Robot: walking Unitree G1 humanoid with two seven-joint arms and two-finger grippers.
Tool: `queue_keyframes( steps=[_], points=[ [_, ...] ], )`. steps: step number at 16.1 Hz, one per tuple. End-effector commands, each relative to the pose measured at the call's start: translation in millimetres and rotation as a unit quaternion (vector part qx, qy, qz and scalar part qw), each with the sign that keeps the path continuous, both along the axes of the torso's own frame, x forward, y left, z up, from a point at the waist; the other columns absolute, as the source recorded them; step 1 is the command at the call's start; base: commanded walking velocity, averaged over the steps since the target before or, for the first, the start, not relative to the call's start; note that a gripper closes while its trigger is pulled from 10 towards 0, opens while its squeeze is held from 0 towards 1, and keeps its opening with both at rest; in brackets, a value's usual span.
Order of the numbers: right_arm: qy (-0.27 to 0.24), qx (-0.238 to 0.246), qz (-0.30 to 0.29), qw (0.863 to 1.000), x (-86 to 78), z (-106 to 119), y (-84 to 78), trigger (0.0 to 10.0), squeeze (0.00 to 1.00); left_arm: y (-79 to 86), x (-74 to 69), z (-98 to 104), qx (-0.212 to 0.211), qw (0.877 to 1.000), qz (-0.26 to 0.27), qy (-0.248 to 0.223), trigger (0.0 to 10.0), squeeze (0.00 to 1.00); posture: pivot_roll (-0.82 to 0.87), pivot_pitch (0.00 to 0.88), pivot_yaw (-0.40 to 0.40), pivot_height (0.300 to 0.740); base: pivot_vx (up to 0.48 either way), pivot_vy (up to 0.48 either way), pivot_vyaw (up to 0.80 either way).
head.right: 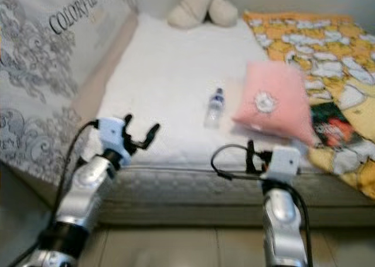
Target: Clean up the room
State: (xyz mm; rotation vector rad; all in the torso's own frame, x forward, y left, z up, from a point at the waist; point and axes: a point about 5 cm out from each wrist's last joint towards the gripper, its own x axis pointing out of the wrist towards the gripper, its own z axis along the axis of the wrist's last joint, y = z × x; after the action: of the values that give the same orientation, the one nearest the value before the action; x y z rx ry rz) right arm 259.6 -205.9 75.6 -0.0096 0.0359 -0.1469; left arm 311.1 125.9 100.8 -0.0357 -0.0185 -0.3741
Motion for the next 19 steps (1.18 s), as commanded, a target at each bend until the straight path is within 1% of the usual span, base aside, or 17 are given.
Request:
queue_keyframes(
  steps=[1, 4, 6, 9, 10, 11, 12, 13, 19],
  points=[
    [0.009, -0.007, -0.008, 1.0, -3.1, -2.4, -5.5, 10.0, 0.0, -3.0, 1.2, 1.8, -0.004, 1.0, -0.001, -0.001, 10.0, 0.0, -0.12, 0.0, 0.034, 0.74, 0.0, 0.0, -0.57],
    [0.011, -0.007, -0.009, 1.0, -3.2, -2.1, -5.9, 10.0, 0.0, -2.5, 2.4, 0.5, 0.001, 1.0, 0.007, 0.003, 10.0, 0.0, -0.12, 0.0, 0.033, 0.74, 0.0, 0.0, -0.56],
    [0.015, -0.01, -0.012, 1.0, -2.7, -2.8, -6.9, 10.0, 0.0, 0.2, 4.4, -0.7, 0.008, 1.0, 0.024, 0.008, 10.0, 0.0, -0.12, 0.0, 0.031, 0.74, 0.0, 0.0, -0.57],
    [0.015, -0.012, -0.01, 1.0, -2.5, -2.9, -7.0, 10.0, 0.0, 3.0, 5.7, -1.3, 0.0, 0.999, 0.039, 0.012, 10.0, 0.0, -0.12, 0.0, 0.029, 0.74, 0.0, 0.0, -0.57],
    [0.006, -0.01, -0.004, 1.0, -2.6, -1.2, -5.1, 10.0, 0.0, 0.6, 4.6, -0.7, -0.005, 1.0, 0.027, 0.01, 10.0, 0.0, -0.12, 0.0, 0.029, 0.74, 0.0, 0.0, 0.0],
    [0.004, -0.013, 0.001, 1.0, -2.5, -0.5, -3.4, 10.0, 0.0, -3.9, 2.9, 0.0, -0.001, 1.0, 0.009, 0.005, 10.0, 0.0, -0.12, 0.0, 0.028, 0.74, 0.458, 0.0, 0.0],
    [0.005, -0.014, 0.003, 1.0, -2.1, -0.4, -2.5, 10.0, 0.0, -8.1, 2.5, 1.4, 0.005, 1.0, 0.004, 0.0, 10.0, 0.0, -0.12, 0.0, 0.027, 0.74, 0.458, 0.0, 0.0],
    [0.004, -0.015, 0.004, 1.0, -1.8, -0.3, -2.3, 10.0, 0.0, -10.7, 2.5, 2.4, 0.003, 1.0, 0.001, -0.003, 10.0, 0.0, -0.12, 0.0, 0.028, 0.74, 0.458, 0.0, 0.0],
    [0.005, -0.019, 0.006, 1.0, -0.8, -0.3, -3.6, 10.0, 0.0, -9.4, 5.6, 4.1, 0.003, 1.0, 0.007, -0.005, 10.0, 0.0, -0.12, 0.0, 0.03, 0.74, 0.458, 0.0, 0.0]
  ],
)
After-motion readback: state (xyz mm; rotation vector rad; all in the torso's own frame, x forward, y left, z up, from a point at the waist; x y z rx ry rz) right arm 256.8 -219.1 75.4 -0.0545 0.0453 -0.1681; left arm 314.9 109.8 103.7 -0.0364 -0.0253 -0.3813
